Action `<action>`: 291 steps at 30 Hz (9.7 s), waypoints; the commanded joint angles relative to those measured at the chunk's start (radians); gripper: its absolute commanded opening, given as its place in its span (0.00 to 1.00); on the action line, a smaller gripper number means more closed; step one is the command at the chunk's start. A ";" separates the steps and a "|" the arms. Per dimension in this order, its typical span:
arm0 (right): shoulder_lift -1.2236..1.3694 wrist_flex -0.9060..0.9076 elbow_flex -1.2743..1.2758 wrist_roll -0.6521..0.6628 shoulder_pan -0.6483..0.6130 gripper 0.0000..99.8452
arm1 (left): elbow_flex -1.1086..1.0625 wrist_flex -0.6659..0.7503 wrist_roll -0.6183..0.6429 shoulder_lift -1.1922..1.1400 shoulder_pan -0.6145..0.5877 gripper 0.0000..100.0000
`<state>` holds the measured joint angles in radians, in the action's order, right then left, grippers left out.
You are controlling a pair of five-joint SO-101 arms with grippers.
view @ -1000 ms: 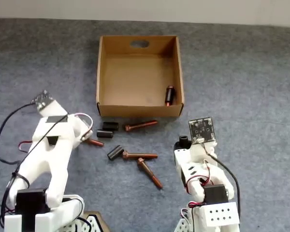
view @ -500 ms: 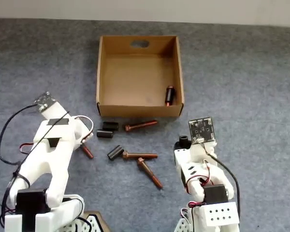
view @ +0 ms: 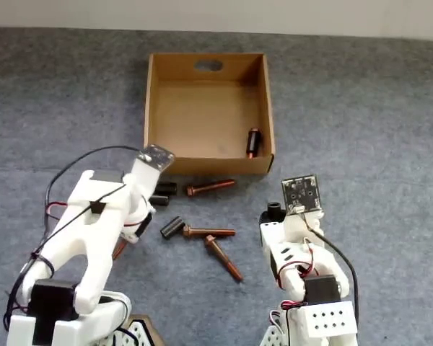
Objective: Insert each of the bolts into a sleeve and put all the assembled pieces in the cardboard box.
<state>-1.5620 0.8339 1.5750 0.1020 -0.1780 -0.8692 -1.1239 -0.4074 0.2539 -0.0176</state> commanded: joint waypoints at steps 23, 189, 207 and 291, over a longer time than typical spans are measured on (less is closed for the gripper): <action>-0.010 0.036 -0.039 -0.003 0.001 0.01 | -0.068 0.164 0.002 0.005 0.024 0.07; -0.010 -0.602 -0.081 -0.141 -0.341 0.01 | -0.091 0.752 0.591 0.891 0.536 0.01; -0.010 -0.602 -0.079 -0.143 -0.341 0.01 | -0.053 0.459 0.528 0.901 0.538 0.11; 2.591 0.697 -2.971 -0.157 -0.084 0.01 | -0.680 0.500 0.203 0.894 -0.182 0.01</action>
<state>1.0249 1.4952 -1.3265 -0.0437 -0.2808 -1.5535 -0.6360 -0.2002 1.1485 -0.2217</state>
